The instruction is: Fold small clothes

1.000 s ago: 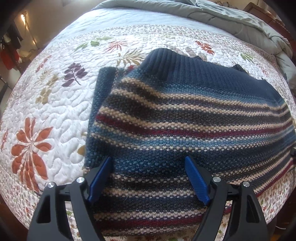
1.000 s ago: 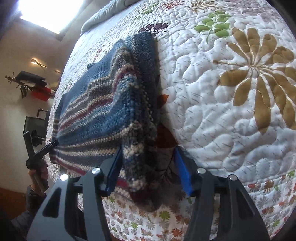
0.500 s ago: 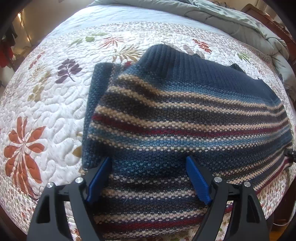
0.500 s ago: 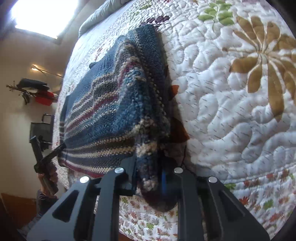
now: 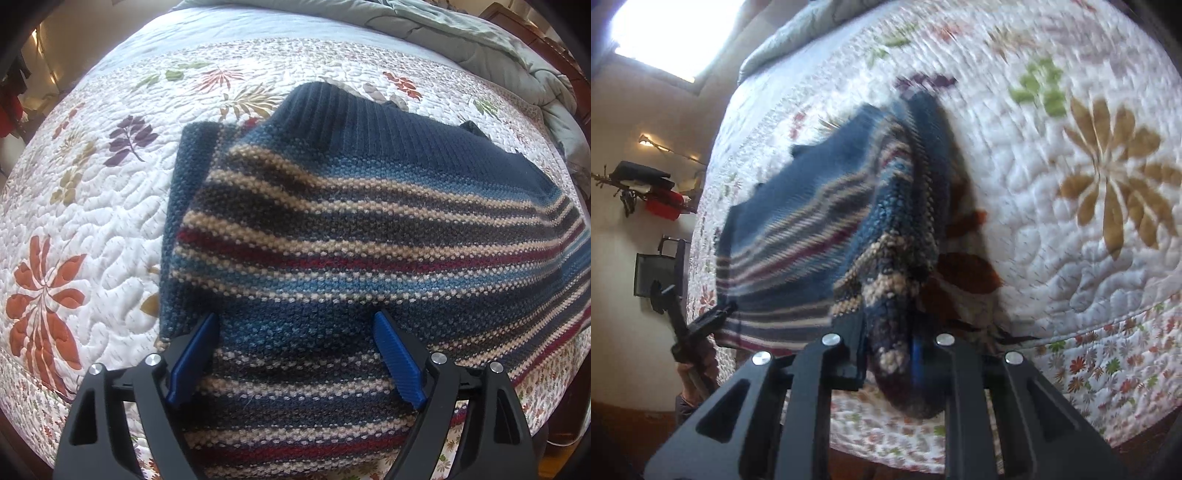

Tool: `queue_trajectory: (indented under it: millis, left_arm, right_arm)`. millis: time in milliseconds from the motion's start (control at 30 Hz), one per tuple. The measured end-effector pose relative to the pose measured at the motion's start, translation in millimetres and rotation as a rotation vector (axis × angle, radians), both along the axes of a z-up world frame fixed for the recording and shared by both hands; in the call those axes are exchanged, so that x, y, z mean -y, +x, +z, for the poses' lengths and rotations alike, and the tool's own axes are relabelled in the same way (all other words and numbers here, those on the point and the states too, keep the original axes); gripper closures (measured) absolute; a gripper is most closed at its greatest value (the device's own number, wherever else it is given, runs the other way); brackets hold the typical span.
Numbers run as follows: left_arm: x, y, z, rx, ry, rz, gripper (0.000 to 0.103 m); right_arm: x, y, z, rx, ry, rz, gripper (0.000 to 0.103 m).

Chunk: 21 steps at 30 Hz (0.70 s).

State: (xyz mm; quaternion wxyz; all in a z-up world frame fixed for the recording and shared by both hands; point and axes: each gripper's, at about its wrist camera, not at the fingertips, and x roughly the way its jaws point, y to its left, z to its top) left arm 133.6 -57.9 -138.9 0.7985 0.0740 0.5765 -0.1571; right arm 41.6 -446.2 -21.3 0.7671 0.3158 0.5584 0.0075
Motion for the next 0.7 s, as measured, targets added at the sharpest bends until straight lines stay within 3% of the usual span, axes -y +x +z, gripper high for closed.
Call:
queue_trajectory:
  millis: [433, 700]
  left_arm:
    - [-2, 3, -3, -0.005, -0.014, -0.029, 0.014]
    - [-5, 1, -2, -0.006, -0.033, -0.027, 0.013]
  right_arm:
    - [-102, 57, 89, 0.114, -0.101, 0.147, 0.087]
    - [-190, 88, 105, 0.152, -0.171, 0.315, 0.087]
